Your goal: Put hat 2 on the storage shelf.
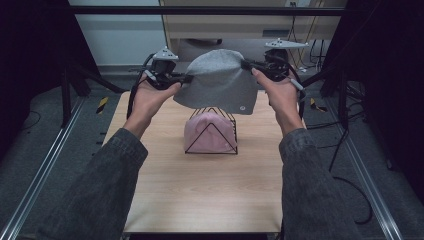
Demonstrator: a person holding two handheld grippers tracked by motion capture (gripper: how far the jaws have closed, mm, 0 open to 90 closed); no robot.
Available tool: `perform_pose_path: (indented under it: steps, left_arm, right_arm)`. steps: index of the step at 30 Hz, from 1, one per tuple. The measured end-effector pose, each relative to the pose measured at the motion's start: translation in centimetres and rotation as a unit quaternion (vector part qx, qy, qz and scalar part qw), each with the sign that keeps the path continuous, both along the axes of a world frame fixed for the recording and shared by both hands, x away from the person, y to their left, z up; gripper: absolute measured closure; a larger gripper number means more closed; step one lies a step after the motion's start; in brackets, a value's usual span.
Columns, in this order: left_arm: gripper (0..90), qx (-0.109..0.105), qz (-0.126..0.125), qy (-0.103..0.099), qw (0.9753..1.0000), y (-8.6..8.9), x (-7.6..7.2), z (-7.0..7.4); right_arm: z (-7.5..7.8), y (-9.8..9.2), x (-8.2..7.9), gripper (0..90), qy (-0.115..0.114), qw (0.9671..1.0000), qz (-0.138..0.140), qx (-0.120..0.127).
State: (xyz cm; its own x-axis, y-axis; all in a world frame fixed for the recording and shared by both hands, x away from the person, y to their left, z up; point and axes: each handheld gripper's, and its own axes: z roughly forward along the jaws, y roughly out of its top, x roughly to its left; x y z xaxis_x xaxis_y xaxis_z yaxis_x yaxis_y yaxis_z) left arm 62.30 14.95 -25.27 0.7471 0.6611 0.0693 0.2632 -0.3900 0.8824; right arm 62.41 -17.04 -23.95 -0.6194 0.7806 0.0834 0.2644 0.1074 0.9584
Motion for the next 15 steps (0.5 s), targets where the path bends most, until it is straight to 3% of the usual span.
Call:
perform_pose_path:
  steps: [7, 15]
  left_arm:
    - [87.5, 0.0, 0.011, 0.007, 0.9999, 0.4, 1.0, -1.3]
    - [87.5, -0.006, 0.007, 0.015, 0.9998, 1.2, 0.8, -2.1]
  right_arm:
    - [-1.1, 0.9, 0.9, 85.6, 0.011, 0.9999, -0.003, -0.013]
    - [-1.8, 1.5, 1.0, 85.6, 0.017, 0.9997, 0.008, -0.018]
